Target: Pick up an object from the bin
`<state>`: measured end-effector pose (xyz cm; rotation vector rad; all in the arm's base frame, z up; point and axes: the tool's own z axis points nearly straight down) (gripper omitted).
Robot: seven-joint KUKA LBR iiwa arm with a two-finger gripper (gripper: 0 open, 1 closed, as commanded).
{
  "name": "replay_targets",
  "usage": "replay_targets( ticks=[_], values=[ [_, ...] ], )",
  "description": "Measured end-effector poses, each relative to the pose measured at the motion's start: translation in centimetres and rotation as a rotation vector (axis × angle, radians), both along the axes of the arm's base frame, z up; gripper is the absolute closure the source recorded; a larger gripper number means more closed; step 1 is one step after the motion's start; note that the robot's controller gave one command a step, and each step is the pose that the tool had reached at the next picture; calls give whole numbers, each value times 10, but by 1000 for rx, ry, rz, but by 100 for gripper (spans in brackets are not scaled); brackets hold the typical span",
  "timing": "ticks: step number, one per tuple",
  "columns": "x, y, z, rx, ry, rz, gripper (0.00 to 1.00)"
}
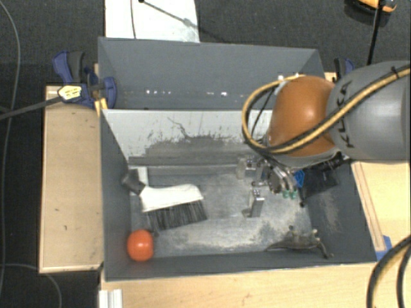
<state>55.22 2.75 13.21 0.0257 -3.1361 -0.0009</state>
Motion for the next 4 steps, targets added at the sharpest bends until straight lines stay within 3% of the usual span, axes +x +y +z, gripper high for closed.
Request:
replay_targets(
  ticks=[1, 2, 3, 4],
  values=[
    [2, 0, 4, 0, -8, -1, 0],
    [-30, 39, 6, -1, -5, -70, 0],
    [-30, 70, -9, 3, -3, -57, 0],
    [-6, 84, -46, 1, -13, -45, 0]
  ],
)
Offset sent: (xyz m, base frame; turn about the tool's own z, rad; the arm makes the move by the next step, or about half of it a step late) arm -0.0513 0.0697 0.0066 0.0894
